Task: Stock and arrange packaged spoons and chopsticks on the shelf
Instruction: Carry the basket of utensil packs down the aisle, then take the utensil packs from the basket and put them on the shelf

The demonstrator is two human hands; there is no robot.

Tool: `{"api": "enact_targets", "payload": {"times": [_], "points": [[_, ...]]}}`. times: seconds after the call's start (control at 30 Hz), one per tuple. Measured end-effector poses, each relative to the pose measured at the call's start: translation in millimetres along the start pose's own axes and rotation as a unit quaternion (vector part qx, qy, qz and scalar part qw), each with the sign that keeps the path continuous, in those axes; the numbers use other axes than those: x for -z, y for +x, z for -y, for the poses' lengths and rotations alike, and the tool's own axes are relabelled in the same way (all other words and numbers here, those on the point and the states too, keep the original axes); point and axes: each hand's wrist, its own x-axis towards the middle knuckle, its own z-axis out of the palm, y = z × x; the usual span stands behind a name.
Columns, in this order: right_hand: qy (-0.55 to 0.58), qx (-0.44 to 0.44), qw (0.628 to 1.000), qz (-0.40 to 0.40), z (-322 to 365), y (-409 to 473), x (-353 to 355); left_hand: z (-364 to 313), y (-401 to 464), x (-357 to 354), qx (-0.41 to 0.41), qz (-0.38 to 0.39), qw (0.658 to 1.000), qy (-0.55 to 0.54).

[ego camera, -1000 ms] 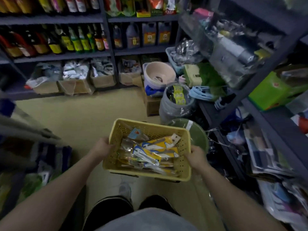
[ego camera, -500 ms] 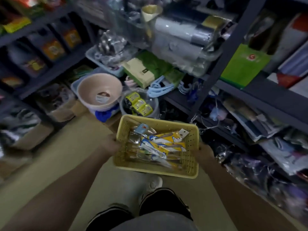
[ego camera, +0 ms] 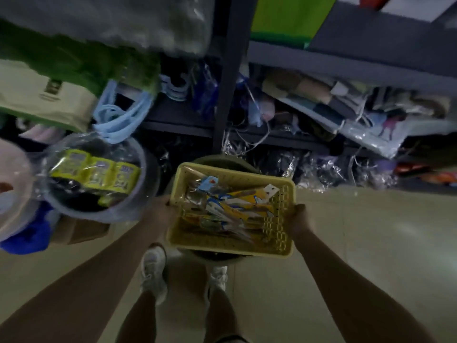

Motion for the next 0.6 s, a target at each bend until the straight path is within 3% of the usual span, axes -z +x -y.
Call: {"api": "enact_targets", "payload": {"times": [0.07, 0.2, 0.3, 0.37, 0.47, 0.53, 0.6], "points": [[0.004, 0.002, 1.000, -0.006, -2.1, 13.0, -17.9, 10.3, 24.6, -2.5, 0.011, 0.017, 1.000, -0.005], [-0.060, 0.016, 0.998, 0.023, -8.3, 33.1, -52.3, 30.6, 62.8, -4.8, 0.024, -0.031, 0.999, 0.002], [-0.114, 0.067, 0.990, -0.046, -10.6, 39.5, -67.6, 37.2, 82.5, -11.2, -0.005, -0.060, 0.993, 0.103], [-0.214, 0.208, 0.952, -0.068, -7.5, 37.9, -75.9, 34.1, 83.5, -17.2, -0.039, -0.070, 0.984, 0.159], [-0.284, 0.381, 0.879, 0.044, 6.8, 41.5, -99.6, 34.4, 79.6, -25.2, -0.173, -0.124, 0.939, 0.271], [-0.342, 0.424, 0.836, 0.064, 8.3, 56.6, -124.9, 32.1, 74.2, -31.2, -0.266, -0.136, 0.899, 0.321], [-0.382, 0.413, 0.826, 0.048, 8.9, 72.3, -145.5, 30.1, 69.8, -38.0, -0.312, -0.101, 0.886, 0.328]]}}
